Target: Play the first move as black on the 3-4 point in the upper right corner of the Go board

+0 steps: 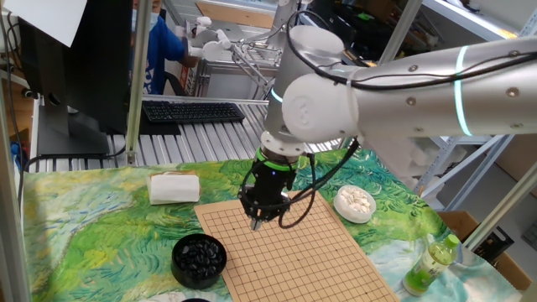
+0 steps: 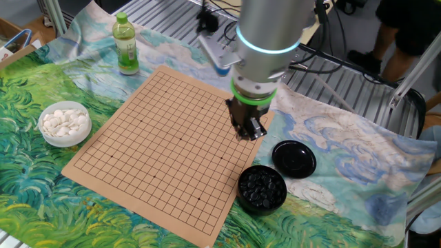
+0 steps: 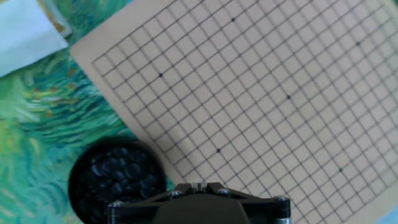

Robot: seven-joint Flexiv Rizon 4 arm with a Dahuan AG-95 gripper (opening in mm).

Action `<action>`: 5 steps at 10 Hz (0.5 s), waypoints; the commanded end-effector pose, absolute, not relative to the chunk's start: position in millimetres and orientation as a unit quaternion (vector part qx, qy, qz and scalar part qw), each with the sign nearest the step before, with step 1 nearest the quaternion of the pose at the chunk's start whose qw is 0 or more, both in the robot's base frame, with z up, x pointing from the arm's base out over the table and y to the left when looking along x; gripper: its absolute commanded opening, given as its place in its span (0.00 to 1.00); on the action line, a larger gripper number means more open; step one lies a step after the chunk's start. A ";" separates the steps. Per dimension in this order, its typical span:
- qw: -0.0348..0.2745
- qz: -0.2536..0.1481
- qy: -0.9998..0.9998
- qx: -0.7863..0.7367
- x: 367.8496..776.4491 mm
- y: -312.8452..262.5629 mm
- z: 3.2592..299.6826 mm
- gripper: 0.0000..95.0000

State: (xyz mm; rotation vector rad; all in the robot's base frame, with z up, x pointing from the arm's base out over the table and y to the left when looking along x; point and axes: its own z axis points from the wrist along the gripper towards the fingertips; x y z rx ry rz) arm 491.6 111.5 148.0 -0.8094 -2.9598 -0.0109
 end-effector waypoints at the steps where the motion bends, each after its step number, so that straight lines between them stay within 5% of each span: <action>1: 0.033 0.012 -0.966 -0.257 504.6 112.4 148.4 0.00; 5: 0.013 0.029 -0.964 -0.265 521.5 110.2 155.7 0.00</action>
